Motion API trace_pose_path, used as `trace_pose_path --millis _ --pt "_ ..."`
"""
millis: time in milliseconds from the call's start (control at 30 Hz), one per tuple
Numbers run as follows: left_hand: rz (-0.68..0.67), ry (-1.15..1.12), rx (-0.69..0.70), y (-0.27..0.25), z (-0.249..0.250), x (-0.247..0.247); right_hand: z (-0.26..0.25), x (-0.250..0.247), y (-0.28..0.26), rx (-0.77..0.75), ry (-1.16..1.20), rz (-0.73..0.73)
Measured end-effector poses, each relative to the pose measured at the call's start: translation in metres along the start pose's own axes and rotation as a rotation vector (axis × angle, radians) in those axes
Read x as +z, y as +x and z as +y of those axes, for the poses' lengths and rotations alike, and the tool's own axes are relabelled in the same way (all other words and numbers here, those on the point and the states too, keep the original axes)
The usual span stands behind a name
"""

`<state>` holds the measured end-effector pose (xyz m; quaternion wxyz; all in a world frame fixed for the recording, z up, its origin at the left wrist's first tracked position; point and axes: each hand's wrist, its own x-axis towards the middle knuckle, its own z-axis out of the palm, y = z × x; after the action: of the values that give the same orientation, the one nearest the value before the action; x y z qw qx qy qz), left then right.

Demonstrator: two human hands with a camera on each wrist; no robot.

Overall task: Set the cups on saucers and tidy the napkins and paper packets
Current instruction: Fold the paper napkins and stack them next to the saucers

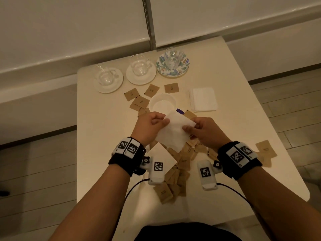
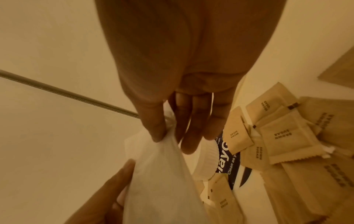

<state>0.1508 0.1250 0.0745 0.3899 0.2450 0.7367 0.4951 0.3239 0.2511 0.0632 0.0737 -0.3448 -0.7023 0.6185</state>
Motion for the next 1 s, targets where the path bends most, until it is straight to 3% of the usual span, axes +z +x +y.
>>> trace_pose_path --millis 200,533,767,900,1000 --pt "0.042 -0.113 -0.062 -0.001 -0.009 0.0 0.002 -0.003 0.0 0.01 0.215 0.04" --pt "0.087 -0.118 -0.049 0.004 -0.004 0.011 0.007 -0.016 0.002 0.013 0.223 0.03" --pt "0.074 -0.08 -0.049 0.03 0.003 0.045 0.021 -0.035 0.012 0.053 0.262 0.104" --pt "0.134 -0.076 -0.087 0.058 0.006 0.073 0.03 -0.048 0.03 0.129 0.447 0.226" --pt "0.164 -0.061 -0.108 0.081 0.008 0.094 0.035 -0.061 0.05 0.125 0.421 0.257"
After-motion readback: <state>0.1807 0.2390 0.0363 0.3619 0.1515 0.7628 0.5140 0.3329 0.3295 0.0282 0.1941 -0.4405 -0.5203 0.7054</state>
